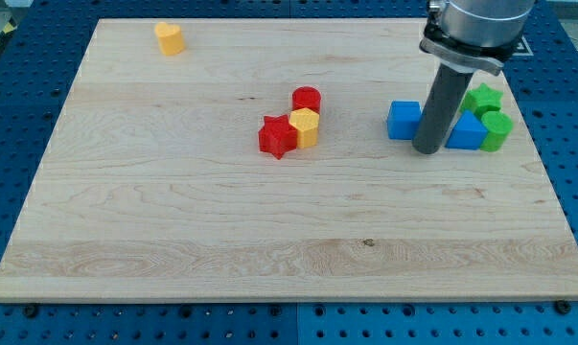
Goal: Put the blue cube vertically above the red circle
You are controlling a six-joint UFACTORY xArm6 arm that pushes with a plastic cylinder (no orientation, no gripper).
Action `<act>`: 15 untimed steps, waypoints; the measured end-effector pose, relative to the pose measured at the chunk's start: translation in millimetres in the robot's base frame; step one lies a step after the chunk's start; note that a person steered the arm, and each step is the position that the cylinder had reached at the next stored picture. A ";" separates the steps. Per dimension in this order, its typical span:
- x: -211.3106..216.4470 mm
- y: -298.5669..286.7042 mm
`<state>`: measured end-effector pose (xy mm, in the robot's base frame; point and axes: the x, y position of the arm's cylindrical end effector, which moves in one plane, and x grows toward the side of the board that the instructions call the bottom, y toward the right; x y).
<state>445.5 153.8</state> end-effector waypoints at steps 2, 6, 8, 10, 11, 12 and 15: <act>-34.3 -23.5; -39.8 8.9; -40.1 3.5; -40.1 0.2; -44.4 8.3; -44.6 11.4; -81.4 -37.9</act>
<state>364.1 115.8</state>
